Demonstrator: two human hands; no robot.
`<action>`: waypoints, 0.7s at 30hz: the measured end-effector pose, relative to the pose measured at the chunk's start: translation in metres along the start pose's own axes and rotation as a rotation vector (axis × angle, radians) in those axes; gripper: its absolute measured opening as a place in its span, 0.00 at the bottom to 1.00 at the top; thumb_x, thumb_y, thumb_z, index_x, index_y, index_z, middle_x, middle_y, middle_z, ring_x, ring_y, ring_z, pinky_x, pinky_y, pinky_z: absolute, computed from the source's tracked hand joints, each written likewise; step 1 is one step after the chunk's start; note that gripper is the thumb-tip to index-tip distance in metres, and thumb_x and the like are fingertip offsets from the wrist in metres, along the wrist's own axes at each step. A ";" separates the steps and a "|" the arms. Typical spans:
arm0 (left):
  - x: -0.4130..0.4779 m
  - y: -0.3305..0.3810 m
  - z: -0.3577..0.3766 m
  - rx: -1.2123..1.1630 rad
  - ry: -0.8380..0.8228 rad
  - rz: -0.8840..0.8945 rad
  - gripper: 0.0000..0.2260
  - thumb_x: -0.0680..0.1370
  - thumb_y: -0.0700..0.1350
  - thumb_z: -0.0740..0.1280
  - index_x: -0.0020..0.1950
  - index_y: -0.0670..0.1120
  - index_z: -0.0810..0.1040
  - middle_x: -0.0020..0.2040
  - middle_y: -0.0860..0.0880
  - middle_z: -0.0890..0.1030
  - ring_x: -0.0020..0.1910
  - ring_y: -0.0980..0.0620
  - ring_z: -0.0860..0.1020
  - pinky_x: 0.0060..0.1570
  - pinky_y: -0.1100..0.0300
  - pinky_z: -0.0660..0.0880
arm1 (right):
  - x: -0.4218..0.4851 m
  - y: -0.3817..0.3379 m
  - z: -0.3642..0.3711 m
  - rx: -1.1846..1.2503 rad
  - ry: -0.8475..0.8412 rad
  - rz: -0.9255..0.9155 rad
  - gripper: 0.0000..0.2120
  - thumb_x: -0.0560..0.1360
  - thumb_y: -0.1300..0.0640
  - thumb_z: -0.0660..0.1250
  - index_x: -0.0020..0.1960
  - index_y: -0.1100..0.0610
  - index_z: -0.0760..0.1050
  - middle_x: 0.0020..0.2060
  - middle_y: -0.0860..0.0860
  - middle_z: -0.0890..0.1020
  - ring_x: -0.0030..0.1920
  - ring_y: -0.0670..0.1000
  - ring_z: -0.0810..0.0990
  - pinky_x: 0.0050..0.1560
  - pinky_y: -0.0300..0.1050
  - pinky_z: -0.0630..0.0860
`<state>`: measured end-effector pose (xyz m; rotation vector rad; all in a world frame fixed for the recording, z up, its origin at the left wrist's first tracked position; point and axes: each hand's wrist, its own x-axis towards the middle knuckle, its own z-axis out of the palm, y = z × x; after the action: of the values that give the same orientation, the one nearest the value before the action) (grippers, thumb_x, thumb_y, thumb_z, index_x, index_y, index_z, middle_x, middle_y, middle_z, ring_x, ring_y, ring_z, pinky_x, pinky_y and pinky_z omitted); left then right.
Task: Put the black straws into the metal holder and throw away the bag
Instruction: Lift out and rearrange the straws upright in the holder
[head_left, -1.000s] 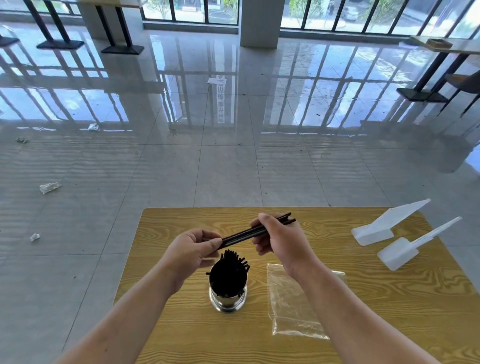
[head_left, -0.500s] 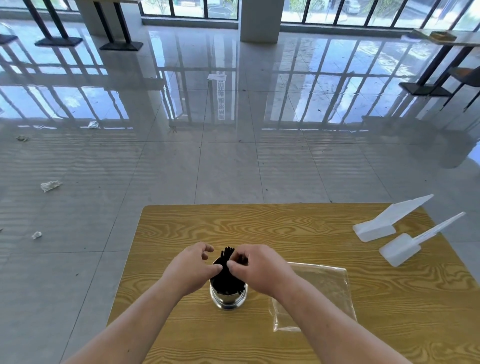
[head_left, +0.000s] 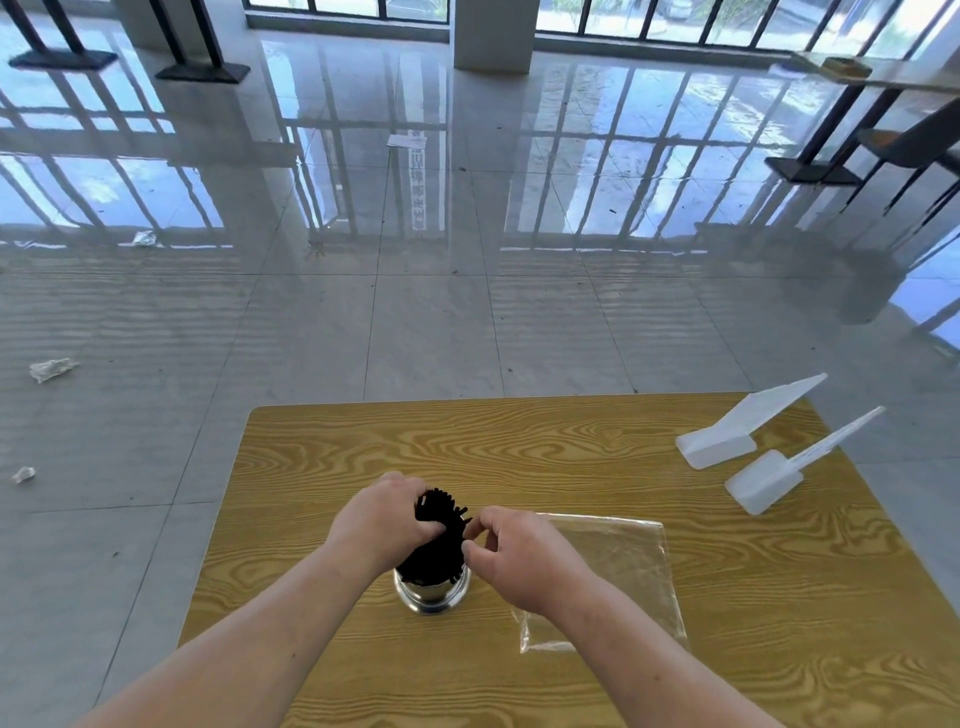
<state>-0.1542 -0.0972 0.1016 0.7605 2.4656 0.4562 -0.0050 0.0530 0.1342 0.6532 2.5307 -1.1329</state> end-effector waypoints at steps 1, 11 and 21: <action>0.000 0.001 0.000 0.007 0.013 0.013 0.17 0.75 0.59 0.71 0.62 0.58 0.82 0.55 0.55 0.77 0.51 0.52 0.80 0.47 0.57 0.78 | 0.000 0.001 0.001 0.001 0.000 0.002 0.07 0.80 0.45 0.67 0.54 0.45 0.80 0.39 0.48 0.85 0.37 0.49 0.81 0.43 0.53 0.81; -0.006 0.003 -0.006 0.015 0.089 0.071 0.03 0.75 0.55 0.72 0.44 0.58 0.84 0.43 0.61 0.81 0.43 0.60 0.79 0.40 0.62 0.75 | 0.000 0.006 0.001 -0.007 -0.008 0.011 0.08 0.81 0.45 0.66 0.55 0.46 0.81 0.38 0.46 0.83 0.36 0.47 0.79 0.44 0.55 0.82; -0.012 0.002 -0.032 0.104 0.135 0.130 0.08 0.77 0.58 0.72 0.47 0.56 0.86 0.43 0.60 0.83 0.44 0.60 0.80 0.45 0.60 0.78 | 0.005 -0.002 -0.003 0.024 0.023 -0.011 0.07 0.81 0.45 0.66 0.50 0.45 0.81 0.35 0.44 0.82 0.32 0.44 0.76 0.35 0.46 0.76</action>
<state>-0.1630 -0.1083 0.1327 0.9662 2.5921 0.4422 -0.0102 0.0559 0.1355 0.6626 2.5462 -1.1677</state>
